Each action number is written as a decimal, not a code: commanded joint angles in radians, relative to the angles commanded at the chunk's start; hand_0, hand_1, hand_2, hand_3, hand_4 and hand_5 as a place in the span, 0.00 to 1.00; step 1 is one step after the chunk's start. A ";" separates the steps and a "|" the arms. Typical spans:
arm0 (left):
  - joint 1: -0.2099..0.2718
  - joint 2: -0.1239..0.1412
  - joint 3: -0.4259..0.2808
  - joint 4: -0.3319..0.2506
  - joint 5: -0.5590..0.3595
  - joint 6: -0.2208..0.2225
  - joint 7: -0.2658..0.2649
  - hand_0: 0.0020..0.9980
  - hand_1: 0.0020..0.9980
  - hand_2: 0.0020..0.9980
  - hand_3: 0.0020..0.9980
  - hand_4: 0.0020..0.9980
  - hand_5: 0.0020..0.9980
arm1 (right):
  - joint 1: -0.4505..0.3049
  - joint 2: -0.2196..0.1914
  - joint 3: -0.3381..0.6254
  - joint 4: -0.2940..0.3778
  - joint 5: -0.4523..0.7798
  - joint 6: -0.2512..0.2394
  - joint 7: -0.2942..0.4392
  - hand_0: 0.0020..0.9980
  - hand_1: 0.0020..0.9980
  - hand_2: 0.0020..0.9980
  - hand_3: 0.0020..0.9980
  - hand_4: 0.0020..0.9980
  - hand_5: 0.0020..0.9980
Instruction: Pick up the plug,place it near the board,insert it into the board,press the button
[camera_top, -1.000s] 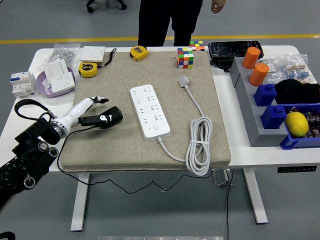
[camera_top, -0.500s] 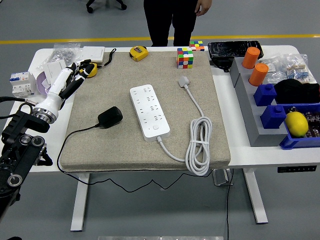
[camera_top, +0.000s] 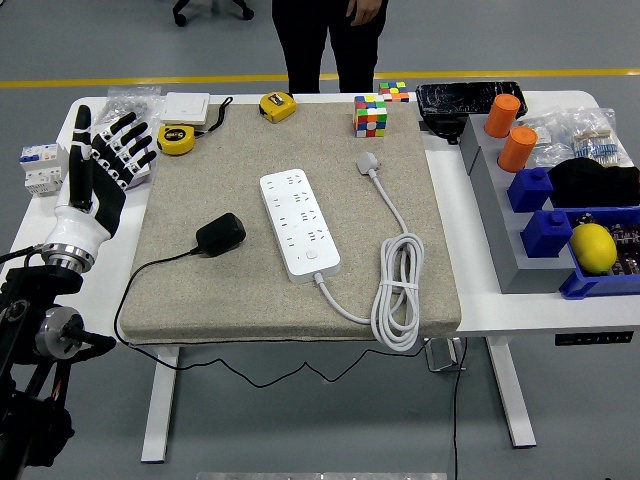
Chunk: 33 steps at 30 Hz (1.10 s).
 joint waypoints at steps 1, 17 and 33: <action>0.008 0.000 -0.011 -0.007 -0.010 0.000 0.000 0.77 0.81 0.76 0.78 1.00 1.00 | 0.000 0.000 -0.003 0.000 -0.001 0.000 0.000 0.96 0.90 0.84 0.85 1.00 0.90; 0.174 0.000 -0.124 -0.111 0.006 0.024 -0.034 0.72 0.75 0.72 0.78 1.00 1.00 | -0.010 0.013 -0.037 0.000 -0.058 0.007 -0.007 0.95 0.90 0.84 0.85 1.00 0.90; 0.182 0.000 -0.122 -0.086 0.063 0.030 -0.064 1.00 0.86 0.71 0.68 1.00 1.00 | -0.049 0.059 0.024 0.000 -0.185 0.000 -0.017 0.99 0.86 0.79 0.71 1.00 0.78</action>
